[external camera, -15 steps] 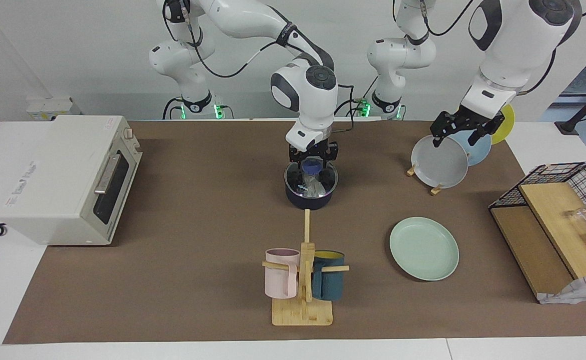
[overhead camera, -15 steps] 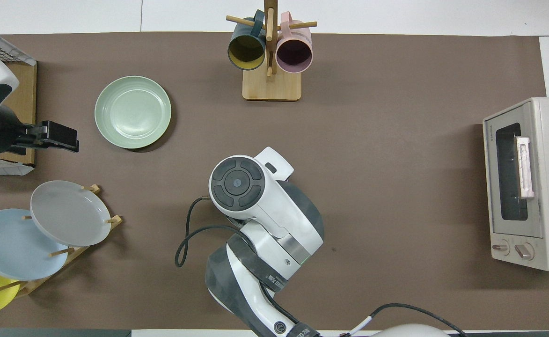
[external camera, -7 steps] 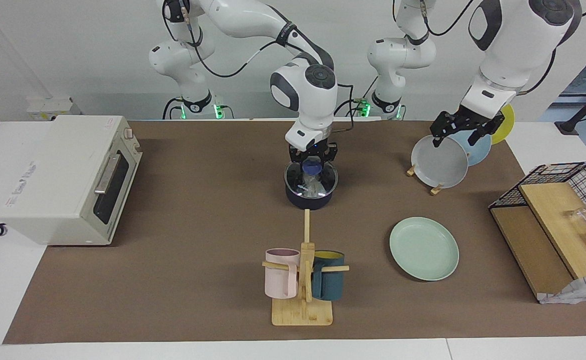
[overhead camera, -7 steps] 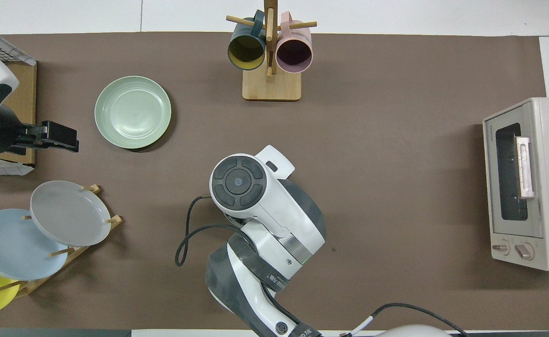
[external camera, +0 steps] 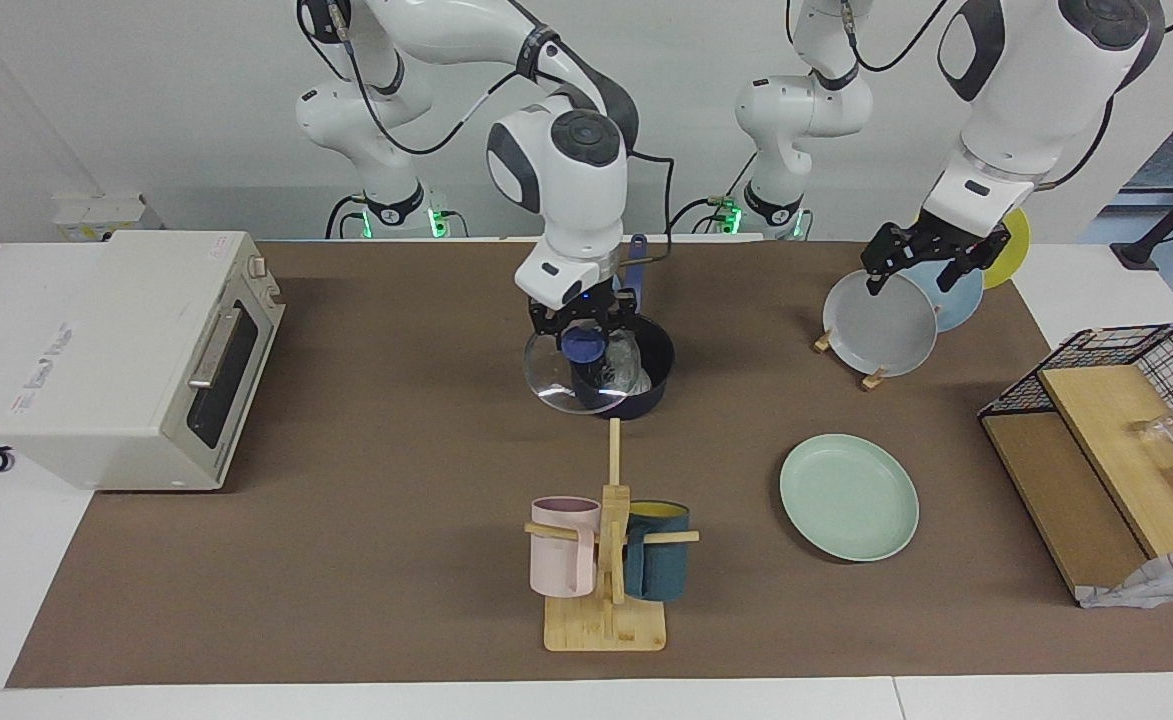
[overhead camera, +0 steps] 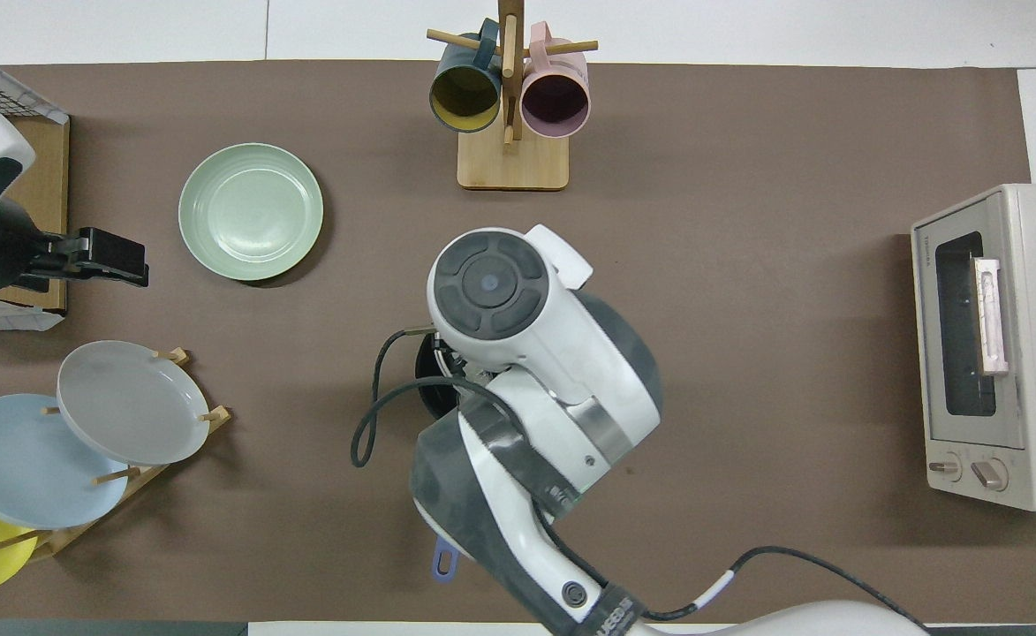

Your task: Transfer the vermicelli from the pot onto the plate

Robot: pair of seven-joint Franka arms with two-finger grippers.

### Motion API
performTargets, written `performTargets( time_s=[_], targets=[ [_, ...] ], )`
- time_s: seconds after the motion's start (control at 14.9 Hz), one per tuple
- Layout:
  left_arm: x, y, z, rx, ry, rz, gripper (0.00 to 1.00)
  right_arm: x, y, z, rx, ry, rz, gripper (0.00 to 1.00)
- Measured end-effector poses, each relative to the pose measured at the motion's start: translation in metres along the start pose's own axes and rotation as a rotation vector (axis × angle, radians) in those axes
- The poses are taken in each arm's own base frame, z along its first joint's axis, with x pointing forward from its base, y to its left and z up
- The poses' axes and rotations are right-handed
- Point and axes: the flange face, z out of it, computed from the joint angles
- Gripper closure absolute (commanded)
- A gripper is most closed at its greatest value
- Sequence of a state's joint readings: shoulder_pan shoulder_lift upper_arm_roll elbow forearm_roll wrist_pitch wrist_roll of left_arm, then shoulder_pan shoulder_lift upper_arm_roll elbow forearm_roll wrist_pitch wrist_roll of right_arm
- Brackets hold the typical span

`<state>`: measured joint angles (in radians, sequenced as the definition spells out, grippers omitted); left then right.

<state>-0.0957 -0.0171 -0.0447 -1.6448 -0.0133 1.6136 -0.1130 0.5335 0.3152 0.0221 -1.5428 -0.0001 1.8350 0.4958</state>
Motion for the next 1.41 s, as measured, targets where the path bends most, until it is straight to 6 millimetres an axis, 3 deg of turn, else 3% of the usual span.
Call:
performTargets(
  time_s=[0.13,0.2,0.4,0.54,0.74,0.87,1.01,1.41],
  targets=[
    [-0.001,0.012,0.0,-0.007,0.004,-0.015,0.0,0.017,0.045,-0.005,-0.007,-0.018,-0.041,0.49],
    [-0.003,0.029,0.001,-0.012,0.004,-0.013,0.0,0.024,0.067,-0.006,-0.008,-0.025,-0.058,0.49],
    [-0.012,0.115,0.021,-0.041,0.011,-0.046,0.0,0.04,0.122,-0.006,-0.009,-0.048,-0.103,0.49],
    [-0.017,0.185,0.061,-0.06,-0.001,-0.059,0.0,0.047,0.155,0.002,-0.008,-0.063,-0.115,0.49],
    [-0.026,0.269,0.153,-0.067,-0.012,-0.057,0.0,0.045,0.182,0.024,-0.005,-0.066,-0.13,0.49],
    [-0.038,0.293,0.208,-0.063,-0.022,-0.042,0.0,0.036,0.193,0.046,-0.003,-0.057,-0.136,0.49],
    [-0.047,0.301,0.24,-0.052,-0.039,-0.041,0.0,0.028,0.199,0.059,-0.007,-0.054,-0.149,0.49],
    [-0.059,0.318,0.268,-0.04,-0.058,-0.037,0.0,0.014,0.233,0.077,-0.008,-0.047,-0.161,0.49]
  ],
)
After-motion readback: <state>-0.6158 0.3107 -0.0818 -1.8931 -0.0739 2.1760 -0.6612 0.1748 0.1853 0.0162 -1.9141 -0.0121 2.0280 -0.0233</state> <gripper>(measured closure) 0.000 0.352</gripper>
